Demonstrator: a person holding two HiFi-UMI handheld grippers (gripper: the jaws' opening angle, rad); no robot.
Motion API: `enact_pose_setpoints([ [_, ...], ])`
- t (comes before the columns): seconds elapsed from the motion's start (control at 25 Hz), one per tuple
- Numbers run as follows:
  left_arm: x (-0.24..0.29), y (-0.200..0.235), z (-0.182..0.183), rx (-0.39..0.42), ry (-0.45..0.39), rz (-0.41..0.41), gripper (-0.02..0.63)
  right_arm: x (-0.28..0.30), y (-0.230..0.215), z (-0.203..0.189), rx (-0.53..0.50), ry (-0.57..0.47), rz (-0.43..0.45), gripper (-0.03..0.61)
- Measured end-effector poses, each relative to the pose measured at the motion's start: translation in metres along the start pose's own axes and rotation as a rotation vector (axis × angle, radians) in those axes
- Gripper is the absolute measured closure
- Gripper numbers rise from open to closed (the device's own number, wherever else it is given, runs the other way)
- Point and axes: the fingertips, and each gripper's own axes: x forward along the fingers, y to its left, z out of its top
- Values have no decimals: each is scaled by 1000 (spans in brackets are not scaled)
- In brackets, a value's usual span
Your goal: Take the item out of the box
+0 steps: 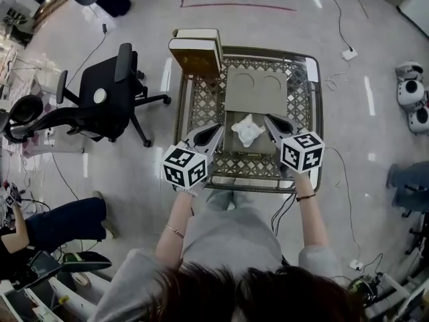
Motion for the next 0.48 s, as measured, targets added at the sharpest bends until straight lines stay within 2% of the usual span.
enact_pose_setpoints([
  [0.2, 13, 17, -18, -37, 40, 1, 597, 26, -14, -26, 19, 84, -19, 555],
  [0.4, 25, 27, -34, -85, 58, -6, 597, 45, -22, -53, 57, 160, 1, 554],
  [0.48, 29, 30, -40, -92, 73, -7, 597, 52, -25, -63, 71, 186, 5, 532],
])
